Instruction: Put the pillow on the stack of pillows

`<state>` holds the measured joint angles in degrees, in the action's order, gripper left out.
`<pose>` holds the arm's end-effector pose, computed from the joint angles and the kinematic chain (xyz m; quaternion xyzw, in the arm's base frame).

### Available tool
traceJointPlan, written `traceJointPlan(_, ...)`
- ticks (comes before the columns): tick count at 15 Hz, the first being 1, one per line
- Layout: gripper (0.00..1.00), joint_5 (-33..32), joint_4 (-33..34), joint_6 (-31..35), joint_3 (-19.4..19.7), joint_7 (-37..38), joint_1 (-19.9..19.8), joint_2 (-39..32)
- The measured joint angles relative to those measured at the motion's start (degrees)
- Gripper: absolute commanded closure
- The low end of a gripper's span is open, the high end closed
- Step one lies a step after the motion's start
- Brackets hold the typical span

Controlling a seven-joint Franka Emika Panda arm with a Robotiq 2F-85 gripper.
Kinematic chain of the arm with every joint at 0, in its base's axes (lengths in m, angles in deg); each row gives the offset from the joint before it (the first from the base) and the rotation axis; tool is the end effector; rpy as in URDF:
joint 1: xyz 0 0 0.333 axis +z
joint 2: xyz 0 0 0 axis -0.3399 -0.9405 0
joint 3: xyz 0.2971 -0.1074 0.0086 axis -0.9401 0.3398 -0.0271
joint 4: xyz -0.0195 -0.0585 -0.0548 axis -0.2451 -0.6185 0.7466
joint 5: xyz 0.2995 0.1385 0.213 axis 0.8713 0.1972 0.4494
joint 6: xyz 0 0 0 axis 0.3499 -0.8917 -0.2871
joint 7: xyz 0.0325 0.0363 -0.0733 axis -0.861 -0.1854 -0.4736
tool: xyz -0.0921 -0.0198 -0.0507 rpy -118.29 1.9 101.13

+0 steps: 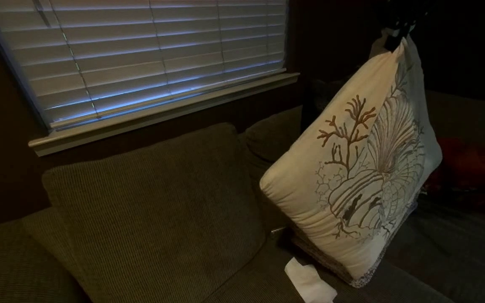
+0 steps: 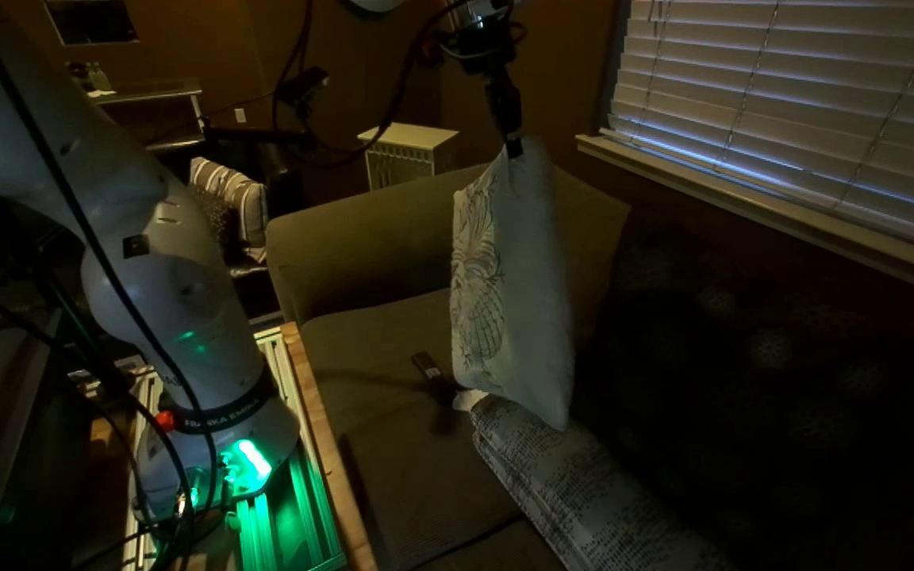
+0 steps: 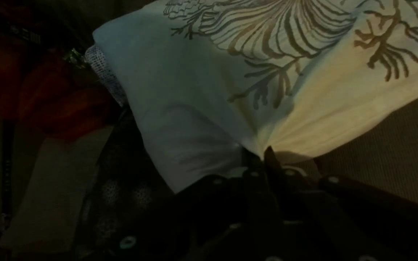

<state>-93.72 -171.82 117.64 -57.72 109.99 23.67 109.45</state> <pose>0.4471 0.0941 0.5078 0.9668 -0.1746 0.1405 0.1223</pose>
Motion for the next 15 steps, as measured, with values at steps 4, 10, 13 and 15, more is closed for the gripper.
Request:
traceJointPlan(4,0.96,-1.29,-1.31,2.53,0.23,-0.18,-3.44,1.29)
traceJointPlan(10,0.99,-1.26,-1.71,2.51,-0.2,-0.19,-3.51,0.47)
traceJointPlan(13,0.99,-1.26,-1.99,2.51,-0.07,-0.25,-3.73,0.13)
traceJointPlan(15,0.99,-1.3,-2.03,2.57,0.28,-0.58,-4.14,0.14)
